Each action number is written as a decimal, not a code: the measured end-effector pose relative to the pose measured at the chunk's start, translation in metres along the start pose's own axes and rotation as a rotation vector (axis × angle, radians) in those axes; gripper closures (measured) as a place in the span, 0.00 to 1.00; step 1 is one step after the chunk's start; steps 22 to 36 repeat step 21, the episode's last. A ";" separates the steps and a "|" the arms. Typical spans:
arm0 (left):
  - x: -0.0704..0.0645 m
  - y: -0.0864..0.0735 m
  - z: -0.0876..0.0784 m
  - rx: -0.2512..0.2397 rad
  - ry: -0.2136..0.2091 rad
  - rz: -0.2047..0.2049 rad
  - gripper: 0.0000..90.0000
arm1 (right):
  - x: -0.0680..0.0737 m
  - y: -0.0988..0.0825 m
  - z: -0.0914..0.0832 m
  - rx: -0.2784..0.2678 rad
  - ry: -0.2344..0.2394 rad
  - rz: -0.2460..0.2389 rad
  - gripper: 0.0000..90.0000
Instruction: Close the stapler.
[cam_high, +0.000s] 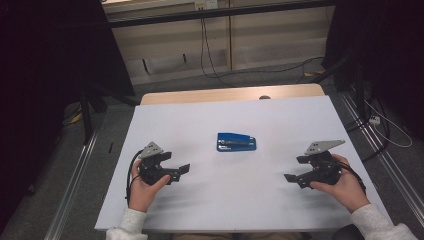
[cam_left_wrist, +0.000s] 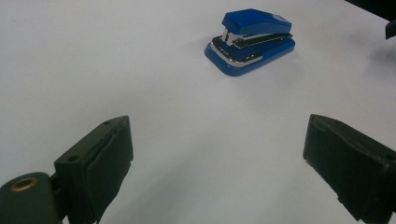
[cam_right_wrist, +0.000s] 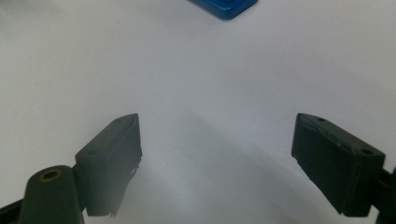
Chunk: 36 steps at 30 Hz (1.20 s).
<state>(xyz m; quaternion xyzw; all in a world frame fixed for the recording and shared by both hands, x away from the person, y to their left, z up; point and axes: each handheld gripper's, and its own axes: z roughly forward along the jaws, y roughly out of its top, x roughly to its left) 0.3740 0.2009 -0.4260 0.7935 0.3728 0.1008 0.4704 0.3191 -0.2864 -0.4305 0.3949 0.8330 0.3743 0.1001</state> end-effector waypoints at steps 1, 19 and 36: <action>0.000 -0.001 -0.002 -0.002 -0.001 -0.001 0.09 | 0.000 0.000 0.000 0.000 0.000 0.000 0.17; 0.006 -0.024 -0.031 -0.013 0.014 0.007 0.09 | 0.001 -0.009 -0.006 0.010 0.005 -0.006 0.17; 0.007 -0.025 -0.032 -0.014 0.015 0.005 0.09 | 0.001 -0.009 -0.006 0.008 0.006 -0.008 0.17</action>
